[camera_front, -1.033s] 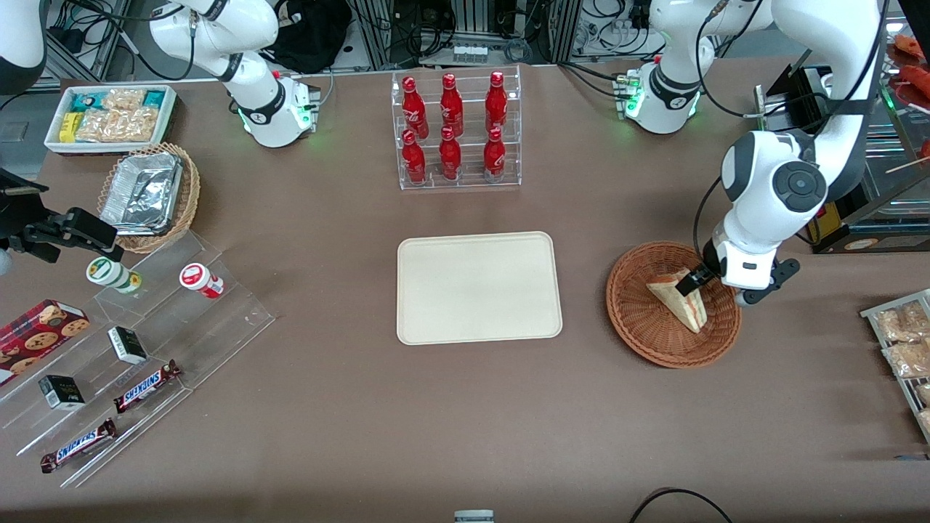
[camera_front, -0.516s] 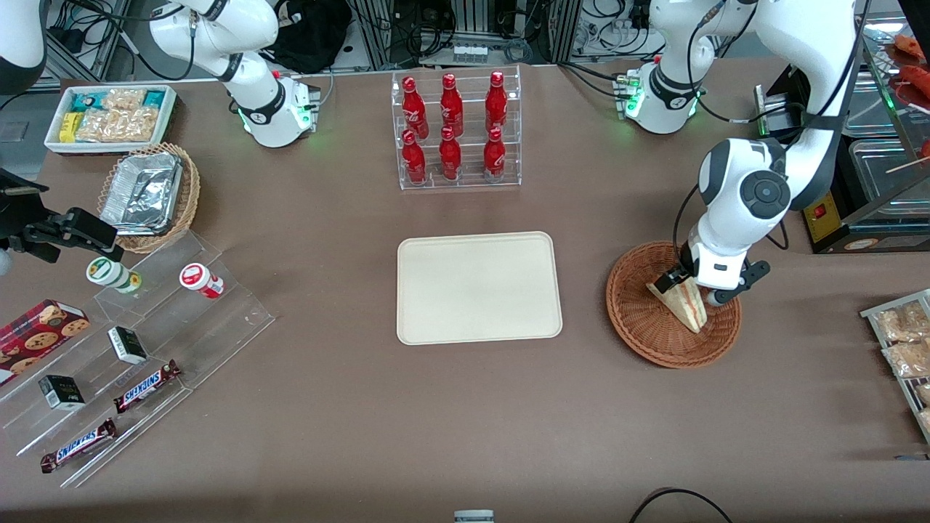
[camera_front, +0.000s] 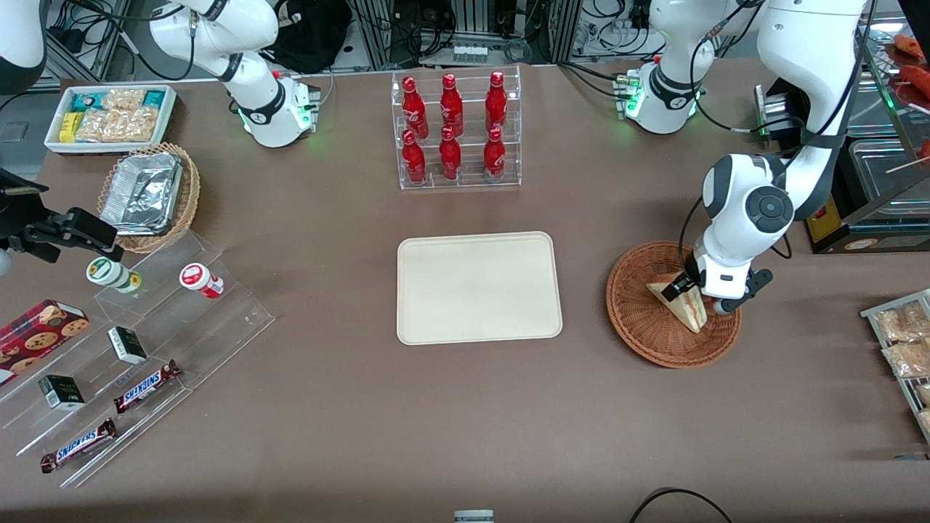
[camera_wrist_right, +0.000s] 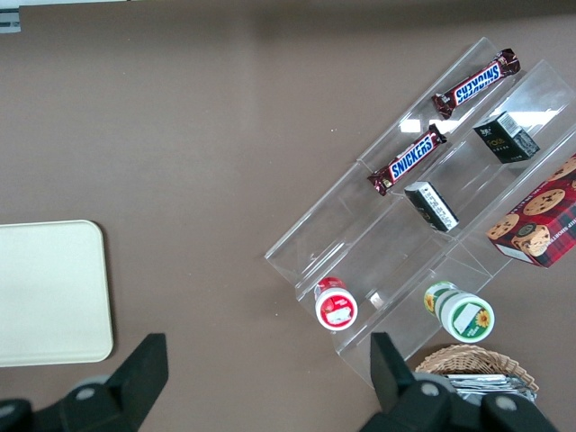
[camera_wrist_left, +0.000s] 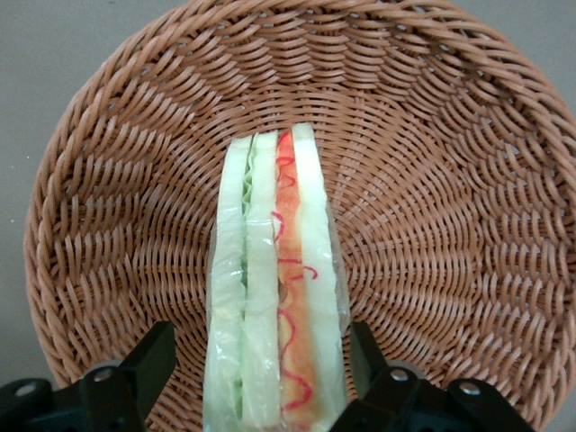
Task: Place sandwich from basket to tray
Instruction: 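Lower the left gripper and close it on the wrapped sandwich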
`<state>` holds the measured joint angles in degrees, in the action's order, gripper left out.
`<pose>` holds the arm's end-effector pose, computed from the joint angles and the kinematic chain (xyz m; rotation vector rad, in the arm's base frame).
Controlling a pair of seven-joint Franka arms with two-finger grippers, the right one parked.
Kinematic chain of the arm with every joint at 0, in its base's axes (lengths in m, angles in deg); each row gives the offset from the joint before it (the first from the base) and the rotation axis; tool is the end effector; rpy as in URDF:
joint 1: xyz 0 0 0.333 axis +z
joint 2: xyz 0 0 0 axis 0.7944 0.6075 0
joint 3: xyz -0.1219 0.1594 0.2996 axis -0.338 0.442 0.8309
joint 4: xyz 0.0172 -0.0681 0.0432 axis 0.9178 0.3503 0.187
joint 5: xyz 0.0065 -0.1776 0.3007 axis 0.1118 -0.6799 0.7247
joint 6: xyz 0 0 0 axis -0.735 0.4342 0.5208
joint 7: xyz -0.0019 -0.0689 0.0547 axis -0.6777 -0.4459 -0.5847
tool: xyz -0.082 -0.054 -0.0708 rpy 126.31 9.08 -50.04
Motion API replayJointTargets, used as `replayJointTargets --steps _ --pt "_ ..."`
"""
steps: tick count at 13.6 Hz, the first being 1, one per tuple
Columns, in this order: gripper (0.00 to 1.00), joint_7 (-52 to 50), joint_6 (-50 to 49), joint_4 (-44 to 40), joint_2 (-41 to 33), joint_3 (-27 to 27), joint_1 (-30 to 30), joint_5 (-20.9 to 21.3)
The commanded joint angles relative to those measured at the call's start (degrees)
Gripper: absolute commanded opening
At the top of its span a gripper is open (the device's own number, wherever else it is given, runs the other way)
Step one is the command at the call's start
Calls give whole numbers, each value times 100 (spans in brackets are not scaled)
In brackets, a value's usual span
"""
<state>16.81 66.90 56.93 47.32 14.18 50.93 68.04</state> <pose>0.5112 -0.0631 0.3131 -2.9927 -0.9400 -0.0194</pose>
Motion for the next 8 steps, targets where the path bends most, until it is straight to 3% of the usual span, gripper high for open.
replayJointTargets --steps 1,2,5,8 --pt "21 -105 50 -15 11 -25 35 93" --pt "12 -96 33 -32 -7 -25 35 93" --pt "9 -79 -429 -215 -374 -25 26 93" --pt "9 -70 -2649 -1609 -517 -78 -149 137"
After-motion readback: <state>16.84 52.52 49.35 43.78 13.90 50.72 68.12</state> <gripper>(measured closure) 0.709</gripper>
